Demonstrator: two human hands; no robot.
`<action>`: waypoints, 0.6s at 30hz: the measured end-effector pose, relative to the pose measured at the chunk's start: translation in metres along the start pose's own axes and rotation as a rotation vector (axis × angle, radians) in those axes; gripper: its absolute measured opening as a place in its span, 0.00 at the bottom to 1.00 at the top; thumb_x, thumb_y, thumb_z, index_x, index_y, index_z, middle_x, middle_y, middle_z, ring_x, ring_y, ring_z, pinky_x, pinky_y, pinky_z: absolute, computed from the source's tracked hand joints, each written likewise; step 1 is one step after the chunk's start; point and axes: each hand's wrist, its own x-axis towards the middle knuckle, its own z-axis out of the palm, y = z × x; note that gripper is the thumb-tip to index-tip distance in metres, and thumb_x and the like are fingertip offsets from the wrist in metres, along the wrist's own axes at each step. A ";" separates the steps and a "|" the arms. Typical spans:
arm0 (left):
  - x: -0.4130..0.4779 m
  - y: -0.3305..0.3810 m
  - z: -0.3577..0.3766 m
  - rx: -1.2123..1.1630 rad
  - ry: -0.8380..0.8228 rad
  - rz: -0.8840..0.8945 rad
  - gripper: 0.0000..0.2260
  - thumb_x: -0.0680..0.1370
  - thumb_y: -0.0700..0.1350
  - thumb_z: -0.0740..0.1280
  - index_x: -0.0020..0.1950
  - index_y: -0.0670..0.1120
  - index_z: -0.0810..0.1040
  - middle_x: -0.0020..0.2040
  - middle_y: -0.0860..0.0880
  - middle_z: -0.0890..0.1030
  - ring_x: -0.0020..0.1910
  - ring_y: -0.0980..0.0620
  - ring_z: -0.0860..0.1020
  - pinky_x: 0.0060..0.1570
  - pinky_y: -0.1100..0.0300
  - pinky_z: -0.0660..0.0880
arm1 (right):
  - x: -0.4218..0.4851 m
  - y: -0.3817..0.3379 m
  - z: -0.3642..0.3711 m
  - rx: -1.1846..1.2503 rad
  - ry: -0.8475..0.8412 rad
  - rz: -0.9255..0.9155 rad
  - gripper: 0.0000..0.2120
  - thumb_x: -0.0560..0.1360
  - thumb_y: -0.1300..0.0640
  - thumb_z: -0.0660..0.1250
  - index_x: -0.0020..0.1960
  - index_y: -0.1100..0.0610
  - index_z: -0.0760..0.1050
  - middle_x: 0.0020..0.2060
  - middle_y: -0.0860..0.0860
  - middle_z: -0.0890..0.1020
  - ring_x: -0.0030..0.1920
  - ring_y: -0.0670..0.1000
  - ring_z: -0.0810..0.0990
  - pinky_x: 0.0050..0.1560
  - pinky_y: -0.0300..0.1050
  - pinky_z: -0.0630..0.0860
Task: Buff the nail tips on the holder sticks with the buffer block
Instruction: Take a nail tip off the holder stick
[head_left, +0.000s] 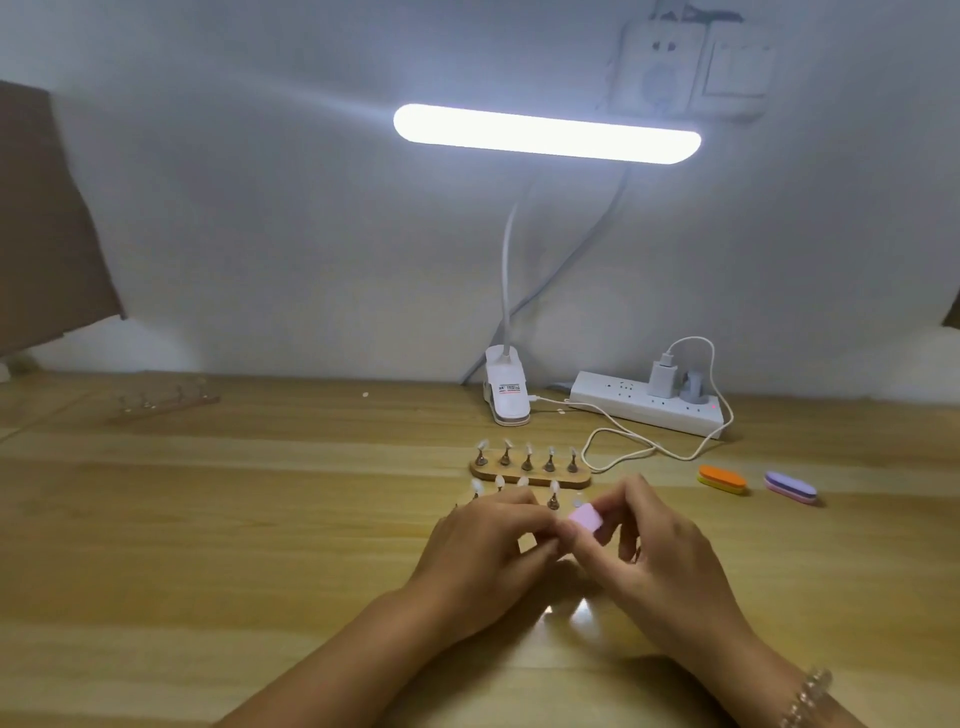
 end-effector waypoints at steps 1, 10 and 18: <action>0.000 0.000 -0.001 -0.015 -0.003 -0.001 0.09 0.77 0.55 0.64 0.52 0.56 0.82 0.47 0.57 0.78 0.39 0.58 0.72 0.41 0.55 0.73 | -0.002 -0.002 0.001 -0.013 -0.019 -0.035 0.19 0.67 0.31 0.65 0.43 0.46 0.70 0.38 0.40 0.78 0.35 0.47 0.76 0.33 0.41 0.71; -0.002 0.000 0.000 0.030 -0.017 0.008 0.11 0.76 0.57 0.62 0.56 0.59 0.80 0.47 0.60 0.76 0.39 0.59 0.70 0.37 0.58 0.65 | -0.001 -0.004 0.001 0.018 -0.040 -0.017 0.19 0.66 0.30 0.66 0.42 0.45 0.71 0.39 0.40 0.79 0.32 0.48 0.76 0.32 0.44 0.73; 0.002 -0.002 0.003 -0.193 -0.032 -0.038 0.06 0.80 0.51 0.67 0.53 0.56 0.84 0.49 0.57 0.81 0.33 0.59 0.77 0.43 0.47 0.78 | 0.007 0.005 -0.007 0.222 0.123 0.153 0.16 0.69 0.36 0.66 0.47 0.48 0.75 0.41 0.42 0.82 0.34 0.45 0.77 0.34 0.45 0.74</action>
